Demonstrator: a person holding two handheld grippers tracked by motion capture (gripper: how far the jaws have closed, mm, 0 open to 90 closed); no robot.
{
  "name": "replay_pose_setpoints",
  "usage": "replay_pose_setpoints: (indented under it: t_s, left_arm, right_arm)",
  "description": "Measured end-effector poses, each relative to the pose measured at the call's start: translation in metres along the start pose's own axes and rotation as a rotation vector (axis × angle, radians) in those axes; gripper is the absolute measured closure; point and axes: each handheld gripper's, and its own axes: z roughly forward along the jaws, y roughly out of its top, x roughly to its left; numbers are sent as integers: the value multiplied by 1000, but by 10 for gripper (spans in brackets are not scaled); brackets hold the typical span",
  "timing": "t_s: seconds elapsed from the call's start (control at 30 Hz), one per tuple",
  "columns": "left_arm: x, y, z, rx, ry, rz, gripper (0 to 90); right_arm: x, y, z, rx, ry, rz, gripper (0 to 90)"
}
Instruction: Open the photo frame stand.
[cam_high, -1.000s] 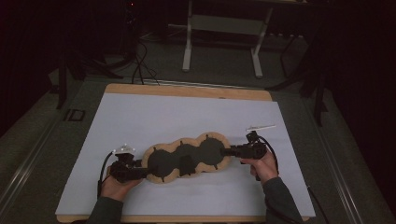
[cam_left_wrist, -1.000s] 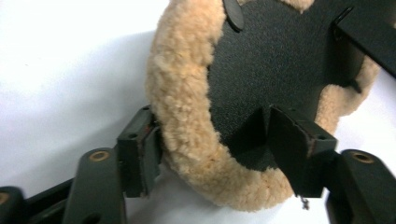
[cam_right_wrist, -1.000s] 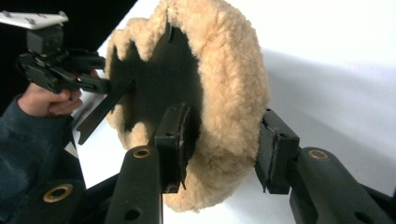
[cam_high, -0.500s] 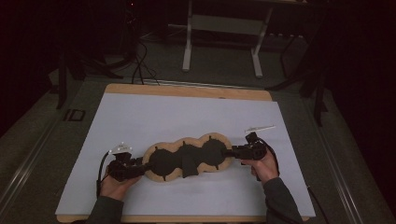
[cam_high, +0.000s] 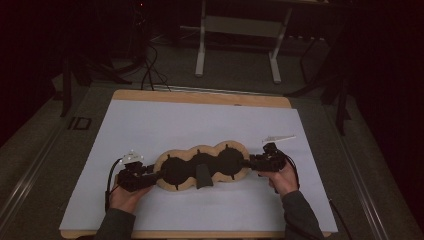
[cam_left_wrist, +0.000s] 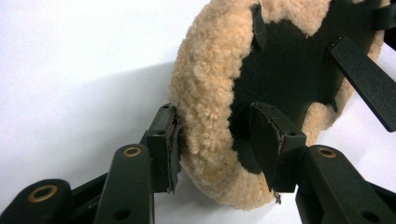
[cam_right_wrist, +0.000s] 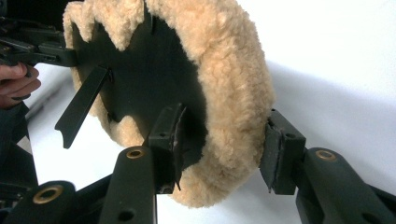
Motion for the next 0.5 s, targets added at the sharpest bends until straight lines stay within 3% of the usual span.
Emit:
replay_pose_setpoints:
  t_s: [0.3,0.5]
  left_arm:
    - [-1,5,3,-22,14,8,565]
    - [-3,7,5,-33,40,35,567]
  right_arm:
    - [0,0,-2,-11,-27,-18,536]
    - [0,2,-1,-20,-52,-32,519]
